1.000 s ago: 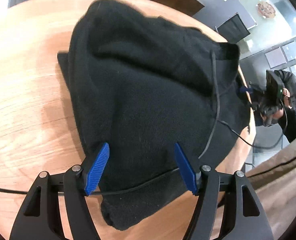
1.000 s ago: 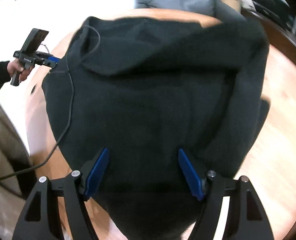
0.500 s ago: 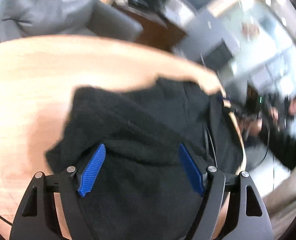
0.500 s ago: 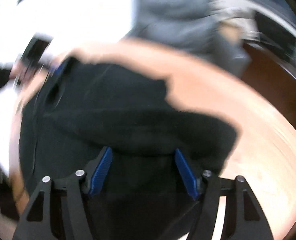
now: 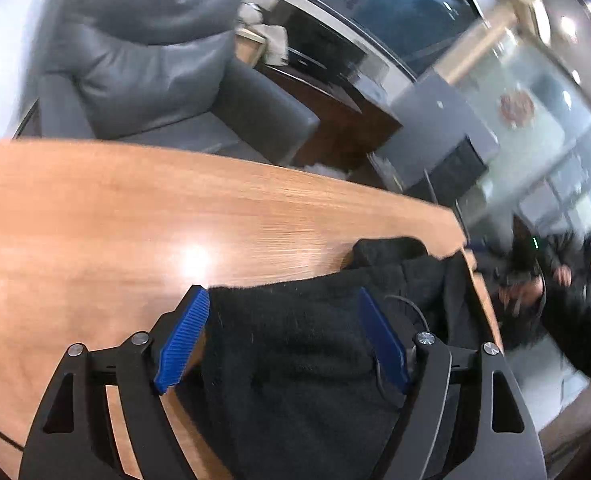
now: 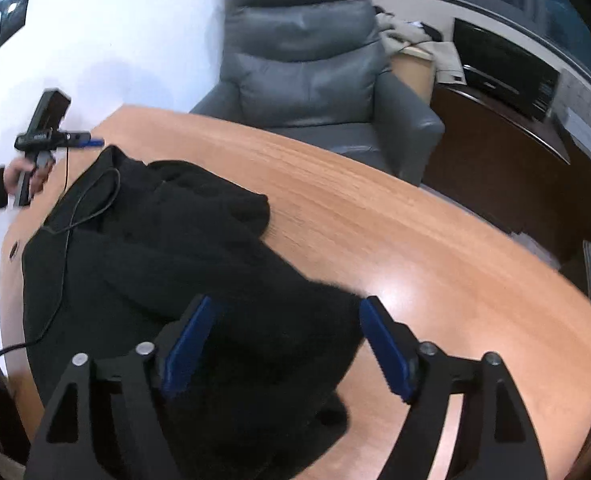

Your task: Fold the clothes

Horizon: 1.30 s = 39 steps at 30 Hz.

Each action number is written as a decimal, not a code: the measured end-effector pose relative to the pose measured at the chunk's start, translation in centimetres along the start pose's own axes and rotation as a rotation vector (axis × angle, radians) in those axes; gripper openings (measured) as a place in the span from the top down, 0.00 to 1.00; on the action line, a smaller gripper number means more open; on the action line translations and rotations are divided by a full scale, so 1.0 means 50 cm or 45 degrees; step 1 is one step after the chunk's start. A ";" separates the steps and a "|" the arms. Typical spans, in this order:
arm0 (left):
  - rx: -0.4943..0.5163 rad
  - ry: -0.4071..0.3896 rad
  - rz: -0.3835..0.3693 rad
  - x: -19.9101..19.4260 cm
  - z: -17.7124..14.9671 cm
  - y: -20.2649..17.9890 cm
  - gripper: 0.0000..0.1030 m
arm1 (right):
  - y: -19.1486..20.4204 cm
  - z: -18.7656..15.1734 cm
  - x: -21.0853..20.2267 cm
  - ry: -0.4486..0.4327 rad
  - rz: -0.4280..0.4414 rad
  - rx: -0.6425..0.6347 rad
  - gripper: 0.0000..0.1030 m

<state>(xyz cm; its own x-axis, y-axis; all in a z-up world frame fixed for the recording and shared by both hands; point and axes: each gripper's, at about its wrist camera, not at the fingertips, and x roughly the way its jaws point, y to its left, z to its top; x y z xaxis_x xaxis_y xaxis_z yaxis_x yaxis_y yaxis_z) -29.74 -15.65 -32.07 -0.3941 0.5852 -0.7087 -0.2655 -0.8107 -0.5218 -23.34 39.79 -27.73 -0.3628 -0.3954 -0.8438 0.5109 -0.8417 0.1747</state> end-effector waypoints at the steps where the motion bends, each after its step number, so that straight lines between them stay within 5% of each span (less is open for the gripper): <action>1: 0.018 0.027 -0.002 0.002 0.007 0.003 0.18 | -0.022 -0.005 0.005 0.009 0.031 0.075 0.19; 5: -0.027 0.184 -0.040 0.029 0.022 0.044 0.13 | -0.112 -0.025 0.027 0.043 0.156 0.377 0.21; 7: -0.100 0.279 -0.062 0.057 0.016 0.072 0.13 | -0.141 -0.034 0.038 0.055 0.220 0.482 0.33; 9: -0.137 0.330 -0.075 0.083 0.011 0.088 0.14 | -0.125 -0.040 0.050 0.057 0.286 0.460 0.69; 11: -0.149 0.281 -0.104 0.086 0.012 0.097 0.20 | -0.110 -0.043 0.059 0.039 0.332 0.437 0.87; 12: -0.160 0.239 -0.127 0.081 0.015 0.103 0.36 | -0.106 -0.037 0.051 -0.006 0.321 0.428 0.89; 13: -0.170 0.202 -0.146 0.078 0.019 0.109 0.62 | -0.103 -0.032 0.030 -0.075 0.311 0.429 0.90; 15: -0.172 0.209 -0.132 0.086 0.022 0.111 0.80 | -0.114 -0.041 -0.024 -0.242 0.293 0.480 0.91; 17: -0.173 0.218 -0.118 0.095 0.024 0.114 0.82 | -0.132 -0.064 -0.051 -0.323 0.263 0.539 0.91; 29: -0.212 0.166 -0.113 0.099 0.030 0.134 0.87 | -0.172 -0.150 0.012 -0.236 0.189 0.626 0.90; 34: -0.081 0.059 -0.127 0.067 0.046 0.104 0.87 | -0.172 -0.145 -0.046 -0.356 0.217 0.596 0.90; 37: -0.076 0.137 -0.073 0.089 0.036 0.125 0.87 | -0.177 -0.159 -0.024 -0.261 0.196 0.608 0.90; 39: -0.037 0.083 -0.114 0.068 0.040 0.102 0.87 | -0.172 -0.155 -0.024 -0.268 0.196 0.601 0.90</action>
